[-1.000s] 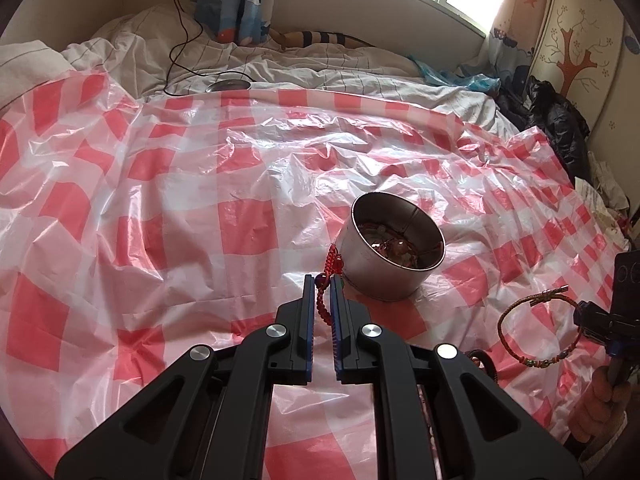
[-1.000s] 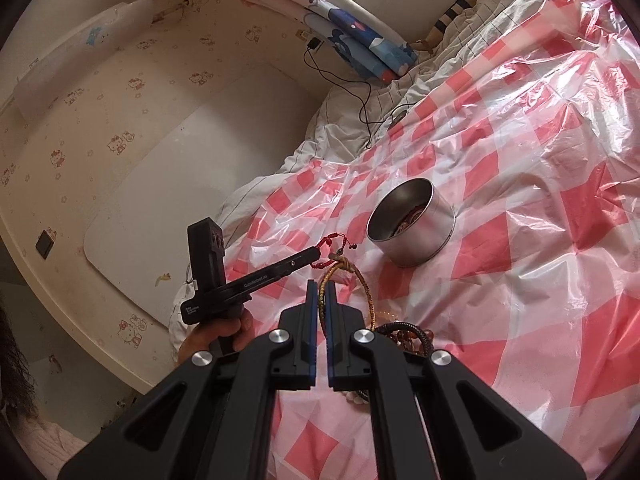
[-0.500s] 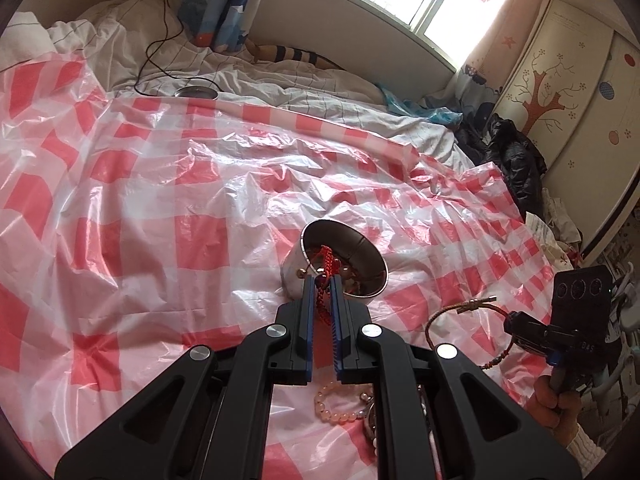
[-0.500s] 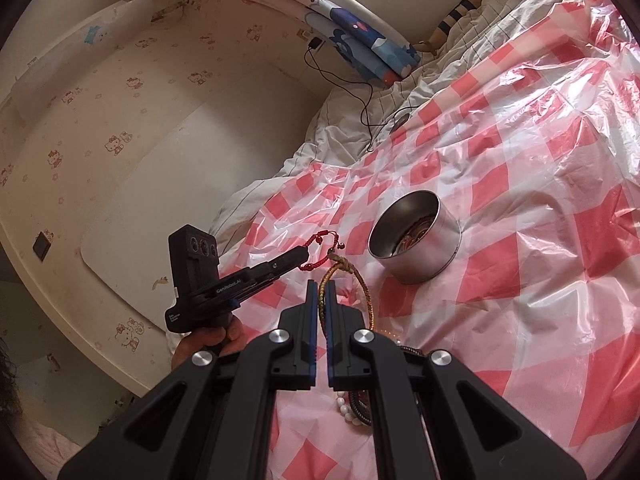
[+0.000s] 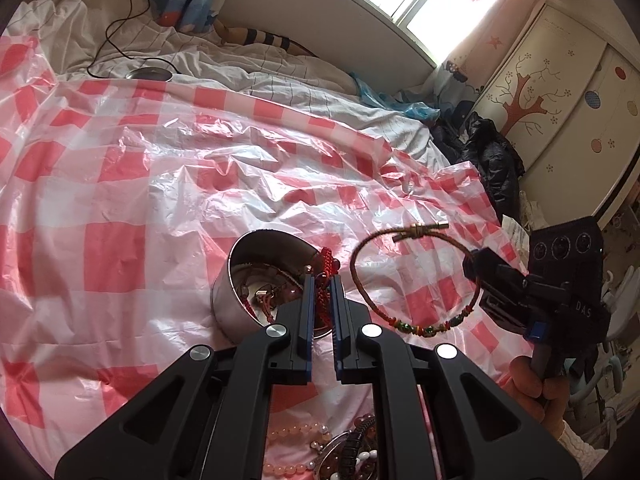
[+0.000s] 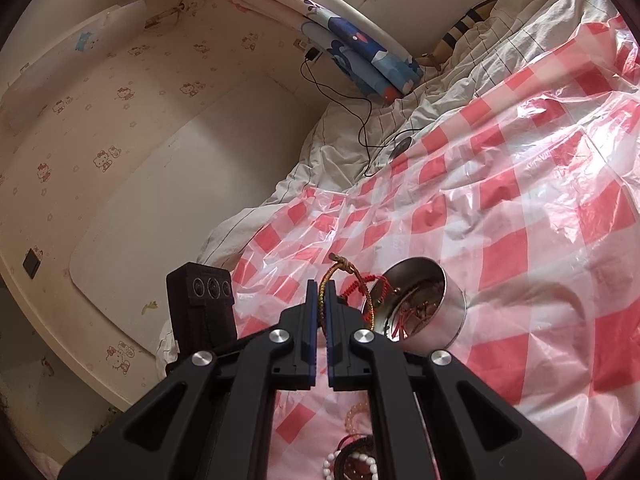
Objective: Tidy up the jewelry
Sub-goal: 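Carry both held bracelets over the silver tin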
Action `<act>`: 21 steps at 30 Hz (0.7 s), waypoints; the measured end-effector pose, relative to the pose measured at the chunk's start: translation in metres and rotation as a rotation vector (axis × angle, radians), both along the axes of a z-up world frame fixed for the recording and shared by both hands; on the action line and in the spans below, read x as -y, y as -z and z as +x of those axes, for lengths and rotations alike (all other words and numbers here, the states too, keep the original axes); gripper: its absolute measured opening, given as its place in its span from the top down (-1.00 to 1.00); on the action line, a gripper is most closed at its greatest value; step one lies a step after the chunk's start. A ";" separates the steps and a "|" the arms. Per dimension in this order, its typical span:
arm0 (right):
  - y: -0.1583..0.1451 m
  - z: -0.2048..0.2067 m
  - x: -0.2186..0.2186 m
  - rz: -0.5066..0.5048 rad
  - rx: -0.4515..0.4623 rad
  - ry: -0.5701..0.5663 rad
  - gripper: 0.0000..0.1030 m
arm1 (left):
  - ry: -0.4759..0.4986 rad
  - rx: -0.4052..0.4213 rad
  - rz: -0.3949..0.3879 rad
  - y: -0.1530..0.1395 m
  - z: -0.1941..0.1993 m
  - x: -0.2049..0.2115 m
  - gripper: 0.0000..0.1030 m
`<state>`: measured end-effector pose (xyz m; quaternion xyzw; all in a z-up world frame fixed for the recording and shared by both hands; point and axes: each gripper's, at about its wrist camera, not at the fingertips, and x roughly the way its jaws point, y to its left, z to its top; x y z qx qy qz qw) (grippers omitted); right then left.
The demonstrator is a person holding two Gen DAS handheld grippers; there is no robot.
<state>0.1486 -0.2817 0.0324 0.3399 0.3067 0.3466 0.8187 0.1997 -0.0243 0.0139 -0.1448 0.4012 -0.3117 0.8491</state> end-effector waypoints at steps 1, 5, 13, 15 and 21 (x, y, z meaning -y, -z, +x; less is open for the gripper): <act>0.001 0.005 -0.001 -0.001 -0.001 0.004 0.92 | 0.001 -0.006 0.009 0.003 0.003 0.003 0.87; 0.008 0.022 -0.005 0.002 -0.016 0.014 0.92 | -0.001 -0.024 0.052 0.014 0.013 0.012 0.87; 0.030 0.041 -0.014 -0.009 -0.077 0.004 0.92 | -0.057 0.007 0.284 0.017 0.016 0.026 0.55; 0.034 0.044 -0.019 -0.011 -0.087 -0.006 0.92 | -0.090 0.050 0.292 0.005 0.009 0.018 0.27; 0.048 0.060 -0.044 -0.134 -0.149 -0.023 0.91 | -0.197 0.070 0.256 -0.013 0.000 -0.019 -0.01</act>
